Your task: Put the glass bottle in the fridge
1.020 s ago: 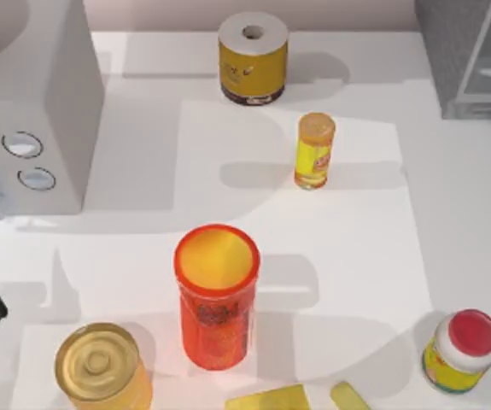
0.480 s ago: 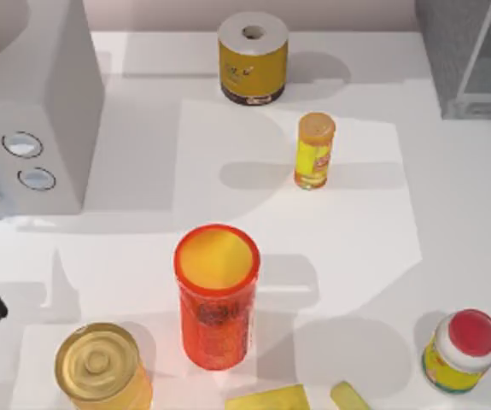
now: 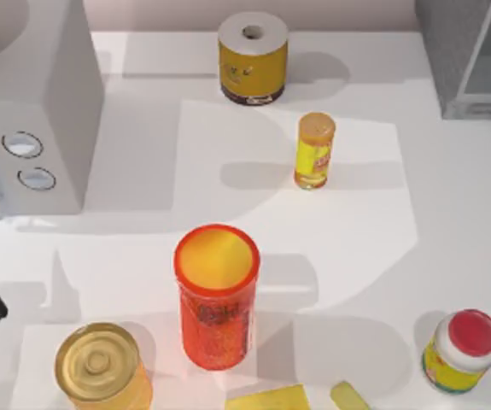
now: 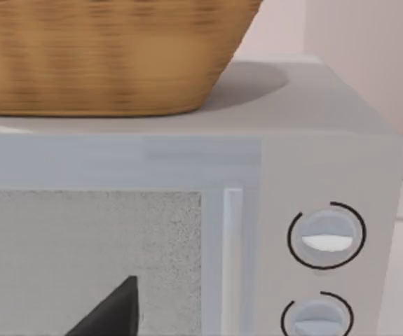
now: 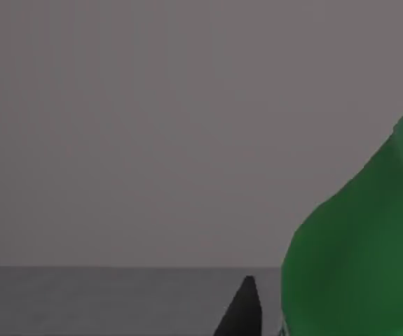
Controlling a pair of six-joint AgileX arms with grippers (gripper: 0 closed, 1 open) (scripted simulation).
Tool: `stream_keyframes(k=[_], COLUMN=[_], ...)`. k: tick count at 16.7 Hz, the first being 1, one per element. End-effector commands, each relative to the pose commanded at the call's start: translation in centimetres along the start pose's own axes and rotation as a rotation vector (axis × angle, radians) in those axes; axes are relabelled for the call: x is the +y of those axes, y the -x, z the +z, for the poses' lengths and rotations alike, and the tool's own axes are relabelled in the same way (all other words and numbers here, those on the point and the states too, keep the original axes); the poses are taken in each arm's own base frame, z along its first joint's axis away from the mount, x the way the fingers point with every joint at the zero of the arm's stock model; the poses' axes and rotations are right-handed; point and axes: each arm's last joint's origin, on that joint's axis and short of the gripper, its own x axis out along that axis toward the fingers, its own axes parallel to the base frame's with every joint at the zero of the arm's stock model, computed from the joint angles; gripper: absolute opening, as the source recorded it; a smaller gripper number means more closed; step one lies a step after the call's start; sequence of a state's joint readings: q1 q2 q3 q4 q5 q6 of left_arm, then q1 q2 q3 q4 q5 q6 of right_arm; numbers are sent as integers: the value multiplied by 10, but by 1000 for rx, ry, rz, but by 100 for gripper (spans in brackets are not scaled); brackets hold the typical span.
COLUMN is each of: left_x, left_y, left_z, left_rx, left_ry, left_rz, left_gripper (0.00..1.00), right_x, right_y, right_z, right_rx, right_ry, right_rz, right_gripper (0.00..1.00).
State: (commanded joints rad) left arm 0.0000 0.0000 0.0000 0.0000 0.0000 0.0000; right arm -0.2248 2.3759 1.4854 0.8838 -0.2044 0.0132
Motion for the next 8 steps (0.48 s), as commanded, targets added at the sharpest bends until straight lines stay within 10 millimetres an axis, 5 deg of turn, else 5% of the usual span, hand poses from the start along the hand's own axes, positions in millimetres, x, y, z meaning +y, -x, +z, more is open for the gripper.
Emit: stream_keyframes(k=[8], left_x=[0], left_y=[0], left_z=[0], left_rx=[0], left_ry=[0], left_rz=[0], left_gripper=[100], right_x=[0], right_y=[0], right_z=[0], right_rx=[0], right_ry=[0], right_rz=[0], right_gripper=[61])
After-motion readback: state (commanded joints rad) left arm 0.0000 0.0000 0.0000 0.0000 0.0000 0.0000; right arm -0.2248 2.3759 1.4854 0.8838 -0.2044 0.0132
